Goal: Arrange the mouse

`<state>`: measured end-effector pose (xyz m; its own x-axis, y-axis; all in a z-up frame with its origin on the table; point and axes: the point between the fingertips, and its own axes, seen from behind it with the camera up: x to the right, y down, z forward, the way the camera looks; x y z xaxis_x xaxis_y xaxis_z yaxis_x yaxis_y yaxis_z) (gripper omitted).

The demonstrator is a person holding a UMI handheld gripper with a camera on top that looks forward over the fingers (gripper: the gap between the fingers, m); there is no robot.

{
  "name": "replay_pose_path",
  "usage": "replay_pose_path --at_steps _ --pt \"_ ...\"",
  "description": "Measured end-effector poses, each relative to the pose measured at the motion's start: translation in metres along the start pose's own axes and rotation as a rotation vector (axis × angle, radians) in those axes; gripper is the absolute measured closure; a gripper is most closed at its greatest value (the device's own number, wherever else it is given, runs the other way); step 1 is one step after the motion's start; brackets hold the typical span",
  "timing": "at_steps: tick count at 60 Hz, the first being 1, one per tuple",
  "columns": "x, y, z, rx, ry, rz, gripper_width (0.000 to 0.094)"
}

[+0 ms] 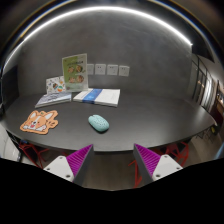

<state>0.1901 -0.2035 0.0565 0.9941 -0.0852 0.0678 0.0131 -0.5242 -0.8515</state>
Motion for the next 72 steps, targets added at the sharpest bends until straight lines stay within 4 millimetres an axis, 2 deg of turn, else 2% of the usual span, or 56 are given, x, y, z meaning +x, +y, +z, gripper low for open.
replay_pose_path --at_steps 2,6,7,8,13,22,29,30,35,46,51,56,61,72 --pt "-0.005 -0.003 -0.004 -0.008 0.009 0.006 0.0098" --pt "-0.012 -0.008 0.014 -0.013 -0.003 0.011 0.0097" --pt "-0.011 -0.004 0.012 -0.013 -0.008 0.013 0.0099" --pt "-0.016 -0.011 0.029 -0.018 -0.012 0.011 0.0099" --pt "-0.02 -0.013 0.064 -0.033 -0.014 0.006 0.0098" --pt "-0.032 -0.012 0.117 -0.085 0.001 -0.005 0.0101" --pt "-0.031 -0.005 0.142 -0.161 0.049 -0.05 0.0079" --pt "-0.033 -0.01 0.146 -0.143 0.047 -0.034 0.0114" --pt "-0.041 -0.018 0.163 -0.139 0.041 0.01 0.0121" --pt "-0.038 -0.036 0.189 -0.156 0.075 -0.008 0.0115" --pt "-0.039 -0.043 0.201 -0.154 0.062 0.015 0.0149" --pt "-0.04 -0.045 0.211 -0.155 0.034 0.054 0.0201" --pt "-0.044 -0.048 0.218 -0.148 -0.01 0.106 0.0388" --pt "-0.043 -0.049 0.22 -0.134 -0.009 0.129 0.0476"
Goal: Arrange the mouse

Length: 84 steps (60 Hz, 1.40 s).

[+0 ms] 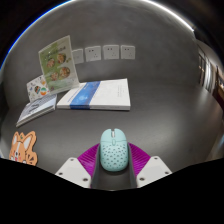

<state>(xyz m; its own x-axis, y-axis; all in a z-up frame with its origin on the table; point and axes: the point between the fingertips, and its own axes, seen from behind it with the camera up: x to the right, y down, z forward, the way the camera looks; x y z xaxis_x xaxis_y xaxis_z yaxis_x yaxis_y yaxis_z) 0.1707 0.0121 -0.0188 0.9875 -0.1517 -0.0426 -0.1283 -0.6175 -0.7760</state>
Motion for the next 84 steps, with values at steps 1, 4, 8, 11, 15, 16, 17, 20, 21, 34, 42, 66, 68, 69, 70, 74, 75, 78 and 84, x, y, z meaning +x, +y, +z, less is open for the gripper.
replay_pose_path --at_steps 1,4,8,11,15,16,17,20,21,34,42,66,68,69,70,74,75,78,84 --pt "0.0 0.0 -0.001 0.003 0.0 0.008 0.0489" --pt "0.001 -0.001 -0.003 0.012 -0.018 0.035 0.0512" --pt "0.0 -0.004 -0.002 0.043 -0.054 0.056 0.052" --pt "0.0 -0.005 -0.005 0.052 -0.074 0.052 0.0521" --pt "0.012 -0.003 -0.018 0.031 -0.031 -0.007 0.0521" --pt "0.017 -0.007 -0.026 0.039 -0.017 -0.025 0.0521" --pt "0.018 -0.012 -0.031 0.06 -0.009 -0.033 0.052" --pt "0.01 -0.034 -0.058 0.13 -0.017 -0.015 0.0521" --pt "0.003 -0.041 -0.068 0.152 -0.029 0.0 0.0522" --pt "-0.133 -0.103 -0.174 0.323 -0.162 0.009 0.0522" --pt "-0.261 -0.094 -0.183 0.347 -0.28 -0.041 0.0517" --pt "-0.375 0.042 -0.082 0.104 -0.161 -0.152 0.0513" --pt "-0.372 0.049 -0.075 0.086 -0.145 -0.156 0.0513" --pt "-0.371 0.052 -0.071 0.077 -0.138 -0.155 0.0513" --pt "-0.37 0.056 -0.068 0.067 -0.133 -0.155 0.0512" --pt "-0.37 0.06 -0.066 0.077 -0.138 -0.145 0.0497" --pt "-0.37 0.06 -0.066 0.081 -0.138 -0.141 0.0498" --pt "-0.37 0.06 -0.066 0.086 -0.139 -0.152 0.05" --pt "-0.37 0.059 -0.066 0.096 -0.149 -0.138 0.0439"
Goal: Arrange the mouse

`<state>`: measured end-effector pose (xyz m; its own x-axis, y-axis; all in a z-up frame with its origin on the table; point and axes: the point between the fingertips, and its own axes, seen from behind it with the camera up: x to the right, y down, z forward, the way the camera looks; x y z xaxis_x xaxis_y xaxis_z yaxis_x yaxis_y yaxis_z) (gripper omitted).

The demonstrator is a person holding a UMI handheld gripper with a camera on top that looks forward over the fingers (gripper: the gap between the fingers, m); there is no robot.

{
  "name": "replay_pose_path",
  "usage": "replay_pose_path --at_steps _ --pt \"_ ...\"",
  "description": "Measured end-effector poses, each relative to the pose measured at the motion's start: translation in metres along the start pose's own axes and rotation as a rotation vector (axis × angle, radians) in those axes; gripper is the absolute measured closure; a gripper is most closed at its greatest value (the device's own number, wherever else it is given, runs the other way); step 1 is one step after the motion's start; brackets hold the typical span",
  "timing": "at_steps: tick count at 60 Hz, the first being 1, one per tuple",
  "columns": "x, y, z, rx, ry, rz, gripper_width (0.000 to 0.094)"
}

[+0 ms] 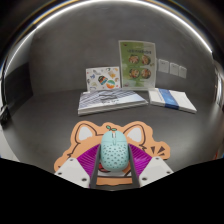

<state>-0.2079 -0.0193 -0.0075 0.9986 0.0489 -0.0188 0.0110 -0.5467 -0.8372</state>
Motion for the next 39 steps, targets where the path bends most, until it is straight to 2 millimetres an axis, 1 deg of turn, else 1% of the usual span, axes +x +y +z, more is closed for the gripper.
replay_pose_path --at_steps 3,4,5,8,10,11,13,16,19,21,26,32,39 --pt "0.0 -0.001 0.0 0.003 0.0 0.028 0.0385" --pt "-0.002 -0.002 0.0 0.006 0.0 0.037 0.0312" --pt "-0.003 -0.002 0.0 0.007 -0.01 0.043 0.0277" --pt "-0.011 -0.001 -0.004 -0.004 -0.05 0.027 0.013" --pt "-0.013 -0.004 -0.011 -0.004 -0.066 -0.003 0.0108" --pt "-0.013 -0.006 -0.016 0.002 -0.063 -0.019 0.0105" --pt "-0.007 -0.013 -0.027 0.021 -0.054 -0.058 0.0119" --pt "0.004 -0.022 -0.045 0.051 -0.045 -0.117 0.0115" --pt "0.012 -0.028 -0.07 0.077 -0.044 -0.153 0.0117" --pt "0.018 -0.029 -0.086 0.089 -0.05 -0.162 0.0118" --pt "0.025 -0.021 -0.126 0.095 -0.084 -0.132 0.0113" --pt "0.014 0.0 -0.172 0.079 -0.18 -0.063 0.0112" --pt "0.002 0.018 -0.215 0.094 -0.248 -0.045 0.0112"
